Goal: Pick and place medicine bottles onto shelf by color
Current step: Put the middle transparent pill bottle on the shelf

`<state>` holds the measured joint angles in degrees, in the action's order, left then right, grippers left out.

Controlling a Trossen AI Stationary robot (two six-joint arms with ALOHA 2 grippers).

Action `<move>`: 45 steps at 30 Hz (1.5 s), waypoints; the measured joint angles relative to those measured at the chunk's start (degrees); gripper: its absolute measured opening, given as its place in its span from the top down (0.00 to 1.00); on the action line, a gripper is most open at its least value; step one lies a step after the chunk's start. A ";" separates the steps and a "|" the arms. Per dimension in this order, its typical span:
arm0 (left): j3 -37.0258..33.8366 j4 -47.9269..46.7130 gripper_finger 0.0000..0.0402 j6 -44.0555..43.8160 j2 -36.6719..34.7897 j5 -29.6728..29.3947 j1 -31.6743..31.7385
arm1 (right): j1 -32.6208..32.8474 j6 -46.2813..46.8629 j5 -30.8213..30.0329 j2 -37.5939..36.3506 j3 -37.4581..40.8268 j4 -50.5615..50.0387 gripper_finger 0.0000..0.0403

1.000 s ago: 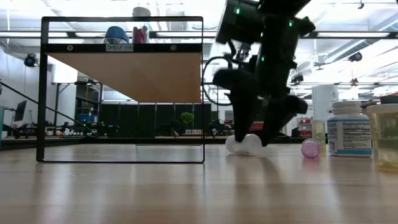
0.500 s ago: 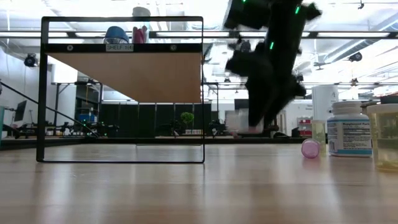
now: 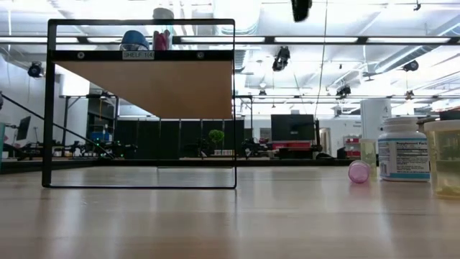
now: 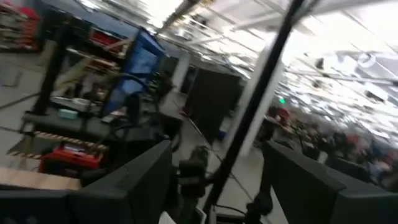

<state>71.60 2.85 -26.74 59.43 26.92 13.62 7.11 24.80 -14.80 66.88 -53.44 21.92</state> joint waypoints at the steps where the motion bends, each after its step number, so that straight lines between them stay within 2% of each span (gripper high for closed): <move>1: 0.76 -0.19 0.40 0.73 0.87 -0.37 -1.07 | 0.00 -1.50 0.02 0.87 1.13 5.92 0.65; 4: 2.95 -0.29 0.40 2.30 3.95 -2.49 -4.14 | -0.13 -5.43 -0.09 3.96 2.72 17.17 0.65; 7: 4.63 -1.02 0.40 5.49 7.60 -4.17 -6.52 | -0.92 -6.79 -0.28 6.73 2.62 22.05 0.65; 12: 7.00 -10.04 0.40 13.11 11.86 -9.05 -7.36 | -1.27 -7.94 0.21 10.19 -0.40 21.81 0.65; 16: 8.50 -14.70 0.40 17.18 13.56 -10.05 -7.73 | -1.27 -7.94 0.77 11.34 -2.44 19.56 0.65; 20: 9.70 -17.38 0.40 21.17 13.83 -13.94 -7.84 | -1.27 -7.92 1.74 12.33 -3.66 18.55 0.65; 26: 9.46 -17.22 0.41 23.03 14.32 -14.10 -8.12 | -1.43 -7.91 1.71 12.83 -4.35 18.59 0.65; 30: 9.37 -17.27 0.47 23.51 14.39 -13.97 -8.26 | -1.67 -7.85 1.24 12.77 -4.30 18.65 0.65; 40: 9.15 -16.78 0.69 24.54 15.08 -14.44 -8.48 | -2.03 -6.44 1.33 12.77 -4.30 18.55 0.65; 45: 8.97 -16.93 0.71 24.32 14.96 -15.12 -8.48 | -2.04 -5.26 0.52 12.91 -4.30 18.08 0.59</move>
<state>80.57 -14.08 -2.42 74.39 11.81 5.15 5.07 19.54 -14.28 79.79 -57.74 40.00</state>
